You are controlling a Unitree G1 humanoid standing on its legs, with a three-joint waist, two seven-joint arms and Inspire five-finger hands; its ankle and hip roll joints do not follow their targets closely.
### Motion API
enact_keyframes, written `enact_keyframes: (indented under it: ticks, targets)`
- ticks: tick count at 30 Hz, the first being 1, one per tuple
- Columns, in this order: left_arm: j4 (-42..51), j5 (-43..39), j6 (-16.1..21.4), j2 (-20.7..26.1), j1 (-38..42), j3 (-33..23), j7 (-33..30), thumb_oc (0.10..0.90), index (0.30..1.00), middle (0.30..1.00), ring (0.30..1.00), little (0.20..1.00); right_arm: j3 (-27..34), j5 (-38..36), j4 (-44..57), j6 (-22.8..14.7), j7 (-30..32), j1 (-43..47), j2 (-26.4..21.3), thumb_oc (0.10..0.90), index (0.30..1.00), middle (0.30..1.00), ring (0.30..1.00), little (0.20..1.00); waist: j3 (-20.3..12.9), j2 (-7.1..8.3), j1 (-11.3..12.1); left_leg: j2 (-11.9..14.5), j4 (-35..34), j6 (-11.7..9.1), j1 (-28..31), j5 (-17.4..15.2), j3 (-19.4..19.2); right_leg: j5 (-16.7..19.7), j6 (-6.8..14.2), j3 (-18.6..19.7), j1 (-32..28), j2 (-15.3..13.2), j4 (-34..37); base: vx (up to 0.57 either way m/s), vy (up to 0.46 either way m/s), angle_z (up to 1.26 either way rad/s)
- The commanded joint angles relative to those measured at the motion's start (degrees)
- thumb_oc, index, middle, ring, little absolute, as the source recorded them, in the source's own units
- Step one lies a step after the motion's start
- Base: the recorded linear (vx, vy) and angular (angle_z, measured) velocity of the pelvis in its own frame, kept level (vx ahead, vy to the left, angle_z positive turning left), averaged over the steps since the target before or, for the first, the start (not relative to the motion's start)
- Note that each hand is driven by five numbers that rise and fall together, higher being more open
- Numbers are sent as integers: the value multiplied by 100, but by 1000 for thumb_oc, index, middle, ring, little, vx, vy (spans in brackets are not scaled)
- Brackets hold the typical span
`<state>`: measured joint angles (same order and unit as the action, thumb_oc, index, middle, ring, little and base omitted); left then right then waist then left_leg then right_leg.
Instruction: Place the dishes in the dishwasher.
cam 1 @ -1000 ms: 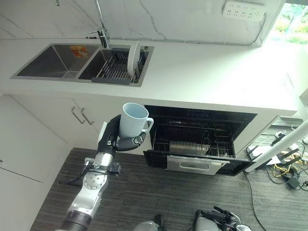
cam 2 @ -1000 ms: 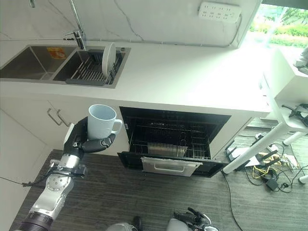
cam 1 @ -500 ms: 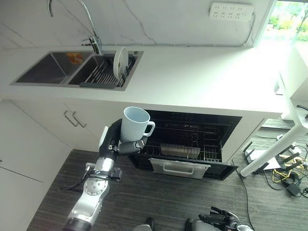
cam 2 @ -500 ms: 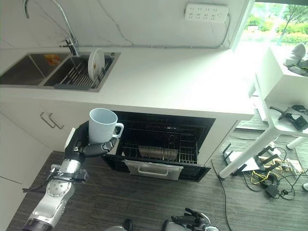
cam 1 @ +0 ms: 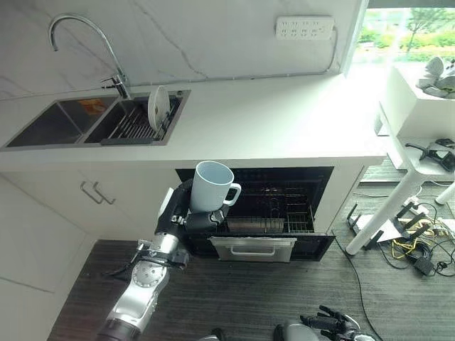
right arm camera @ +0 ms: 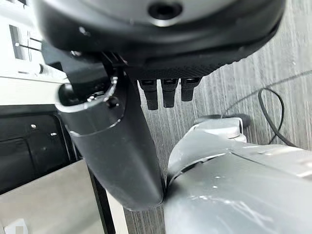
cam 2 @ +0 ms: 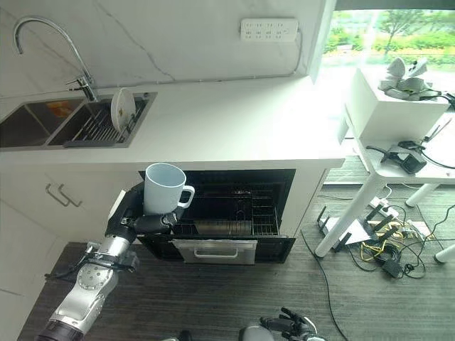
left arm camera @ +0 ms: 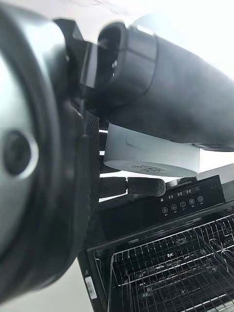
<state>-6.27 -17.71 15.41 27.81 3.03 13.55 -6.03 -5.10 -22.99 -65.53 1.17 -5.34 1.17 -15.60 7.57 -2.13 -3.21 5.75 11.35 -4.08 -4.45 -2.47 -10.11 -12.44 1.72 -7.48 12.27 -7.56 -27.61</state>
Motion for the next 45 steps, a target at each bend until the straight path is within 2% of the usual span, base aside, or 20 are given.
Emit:
enact_keyframes:
  ticks: [1,3,7,12,18,21,27,28,29,32,33,37,41,43,45]
  targets:
    - [599,-212,846,-14,461,-426,-199,400,300,300,300,300,43,-322,83,99,337,-113,-6,800,900,900,900,900,-166,-31,1,110,584,98,-10,-1167,48,56,670,-134,-805,-237,1042,47,165,-33]
    - [510,-155,973,-52,484,-355,-202,400,300,300,300,300,114,-266,-25,16,415,-159,73,800,900,900,900,900,-184,6,-40,50,584,191,65,-1242,-50,106,725,-29,-797,-278,1042,32,108,-50]
    - [517,-159,964,-56,551,-262,-284,400,300,300,300,300,175,-394,-35,-135,520,-194,108,800,900,900,900,900,-191,42,-101,19,584,264,136,-1296,-154,159,771,90,-768,-301,1042,-5,35,-32]
    - [482,-161,939,-91,617,-174,-277,400,300,300,300,300,275,-652,118,-585,543,-234,104,800,900,900,900,900,-210,91,-179,28,584,301,238,-1330,-320,219,816,203,-735,-314,1042,0,-6,-19]
    - [399,-241,957,-246,633,-59,-314,400,300,300,300,300,208,-941,1109,-1185,724,-202,47,800,900,900,900,900,-240,198,-265,-41,584,363,436,-1380,-552,336,865,351,-649,-387,1042,6,-20,-21]
    - [375,-205,985,-307,609,-23,-391,400,300,300,300,300,180,-1039,1340,-1338,799,-176,51,800,900,900,900,900,-235,227,-269,-61,584,378,508,-1392,-634,375,878,385,-624,-416,1042,2,-14,-47]
    - [158,65,1183,-525,529,101,-842,400,300,300,300,300,-15,-968,2405,-1775,1183,-41,30,800,900,900,900,900,-170,316,-322,-89,584,400,743,-1447,-878,533,896,399,-530,-520,1042,-14,-4,-70]
    - [24,140,1320,-574,498,53,-951,400,300,300,300,300,73,-1048,2464,-2103,1055,-204,-42,800,900,900,900,900,-163,333,-421,-67,584,406,806,-1515,-960,588,921,415,-477,-523,1042,-105,-7,-130]
    - [-315,195,1433,-537,584,-152,-1356,400,300,300,300,300,493,-1077,2438,-2798,111,-512,-348,800,900,900,900,900,-145,392,-636,-71,584,457,895,-1590,-1134,704,1022,524,-306,-548,1042,-98,-7,-101]
    - [-313,298,1415,-554,549,-310,-1792,400,300,300,300,300,720,-850,3497,-2625,309,-785,-447,800,900,900,900,900,-108,464,-796,-83,584,509,980,-1628,-1284,776,1069,588,-234,-584,1042,-53,-27,-71]
    - [-251,508,1344,-601,506,-405,-2111,400,300,300,300,300,820,-886,4126,-2609,284,-997,-499,800,900,900,900,900,-102,510,-928,-89,584,542,1021,-1649,-1374,825,1083,668,-166,-571,1042,-33,-26,-70]
    - [-199,1008,1246,-709,427,-515,-2891,400,300,300,300,300,1069,-1125,5509,-2804,18,-1527,-608,800,900,900,900,900,-139,548,-1213,-95,584,594,1081,-1672,-1567,912,1087,826,-42,-515,1042,-18,6,-54]
    - [-266,1464,1168,-797,450,-581,-3792,400,300,300,300,300,1177,-1107,6268,-3001,-192,-1710,-625,800,900,900,900,900,-197,528,-1348,-107,584,603,1123,-1684,-1648,941,1085,898,-20,-485,1042,19,21,-42]
    - [-241,1676,1105,-821,444,-610,-4150,400,300,300,300,300,1192,-1138,6556,-3080,-246,-1738,-636,800,900,900,900,900,-211,527,-1344,-125,584,598,1125,-1682,-1618,935,1076,905,-45,-476,1042,17,0,4]
    - [-133,2115,968,-805,408,-665,-4776,400,300,300,300,300,1200,-1314,6907,-3110,-508,-1701,-666,800,900,900,900,900,-222,529,-1294,-144,584,580,1103,-1673,-1539,923,1074,884,-71,-479,1042,28,-8,13]
